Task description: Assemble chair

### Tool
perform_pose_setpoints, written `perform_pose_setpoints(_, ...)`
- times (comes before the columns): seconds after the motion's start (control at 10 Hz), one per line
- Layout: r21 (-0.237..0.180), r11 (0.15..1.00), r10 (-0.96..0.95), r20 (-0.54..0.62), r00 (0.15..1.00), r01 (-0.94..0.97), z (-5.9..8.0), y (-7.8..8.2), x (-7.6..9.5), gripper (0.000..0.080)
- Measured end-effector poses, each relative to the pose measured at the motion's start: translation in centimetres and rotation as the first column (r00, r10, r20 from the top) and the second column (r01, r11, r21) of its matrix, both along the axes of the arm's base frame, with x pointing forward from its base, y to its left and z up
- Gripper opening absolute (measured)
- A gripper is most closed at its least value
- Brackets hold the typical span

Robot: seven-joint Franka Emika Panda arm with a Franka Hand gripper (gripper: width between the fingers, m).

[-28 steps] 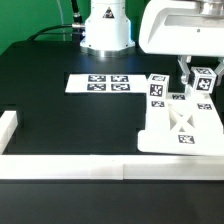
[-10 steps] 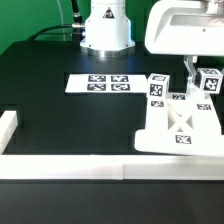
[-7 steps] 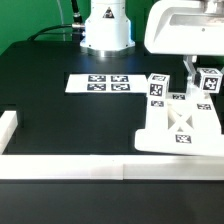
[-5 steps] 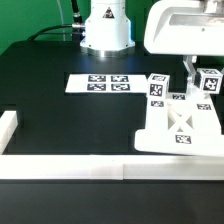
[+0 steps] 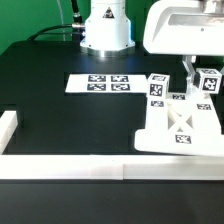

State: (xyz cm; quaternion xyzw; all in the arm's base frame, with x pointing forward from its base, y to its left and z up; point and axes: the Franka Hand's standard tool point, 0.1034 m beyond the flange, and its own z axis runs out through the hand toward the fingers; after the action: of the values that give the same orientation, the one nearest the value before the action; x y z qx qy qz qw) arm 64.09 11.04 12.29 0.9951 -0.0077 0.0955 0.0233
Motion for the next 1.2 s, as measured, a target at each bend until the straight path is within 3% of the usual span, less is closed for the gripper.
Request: perform_pose_setpoints(1.2,0.004,1.0,-0.006,0.036,0.999,0.006,0.09,-0.31,-0.08,0.0271)
